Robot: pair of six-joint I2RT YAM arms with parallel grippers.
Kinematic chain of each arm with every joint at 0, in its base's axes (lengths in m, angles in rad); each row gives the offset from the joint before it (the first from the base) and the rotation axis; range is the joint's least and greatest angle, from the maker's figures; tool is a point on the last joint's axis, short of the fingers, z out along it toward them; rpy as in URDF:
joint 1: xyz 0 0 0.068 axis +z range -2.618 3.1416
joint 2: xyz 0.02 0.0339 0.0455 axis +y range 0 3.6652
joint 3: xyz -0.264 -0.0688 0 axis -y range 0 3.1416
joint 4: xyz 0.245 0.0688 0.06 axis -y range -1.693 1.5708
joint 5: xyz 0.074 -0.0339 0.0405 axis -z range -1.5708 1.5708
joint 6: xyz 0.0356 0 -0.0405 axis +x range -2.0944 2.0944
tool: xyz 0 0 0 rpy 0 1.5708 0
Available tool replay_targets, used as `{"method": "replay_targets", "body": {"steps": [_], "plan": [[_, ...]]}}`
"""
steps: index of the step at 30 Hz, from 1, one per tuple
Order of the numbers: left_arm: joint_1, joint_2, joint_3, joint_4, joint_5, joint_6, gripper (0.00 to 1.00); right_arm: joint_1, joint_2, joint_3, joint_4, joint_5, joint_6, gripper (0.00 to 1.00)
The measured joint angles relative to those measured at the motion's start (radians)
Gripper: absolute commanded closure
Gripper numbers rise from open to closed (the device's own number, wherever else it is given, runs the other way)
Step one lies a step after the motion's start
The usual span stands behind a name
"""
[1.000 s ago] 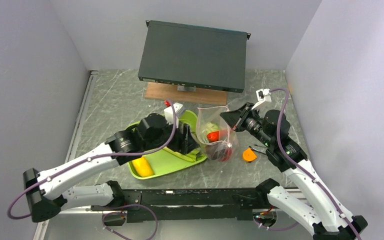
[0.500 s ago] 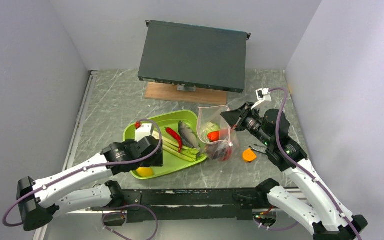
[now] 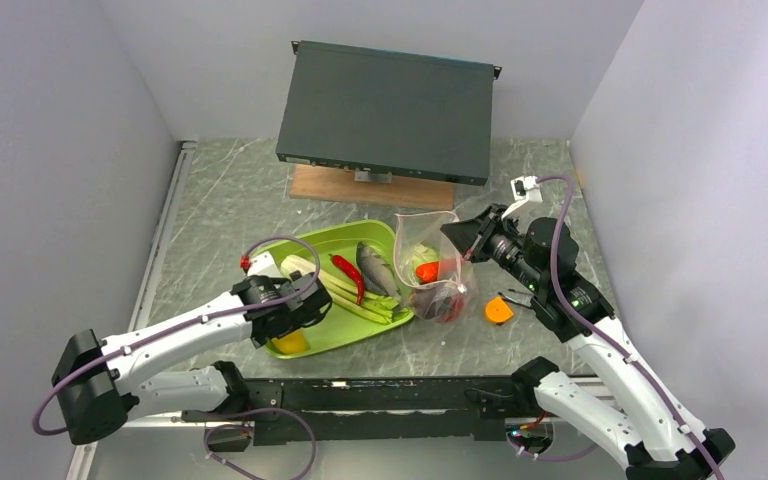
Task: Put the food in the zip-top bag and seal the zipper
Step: Pick up the fake fruit from the bin.
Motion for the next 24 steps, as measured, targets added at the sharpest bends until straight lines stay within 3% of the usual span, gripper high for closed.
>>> {"method": "replay_targets", "body": {"steps": [5, 14, 24], "plan": [[0.05, 0.025, 0.0, -0.018, 0.004, -0.056, 0.01, 0.0, -0.001, 0.0, 0.0, 0.0, 0.0, 1.0], [0.148, 0.066, -0.068, 0.1, 0.076, -0.04, 0.07, 0.0, -0.003, 0.0, -0.001, 0.001, 0.0, 1.0], [0.153, 0.136, -0.077, 0.127, 0.083, -0.049, 0.29, 0.0, -0.01, -0.006, -0.001, 0.003, 0.0, 1.0]]}}
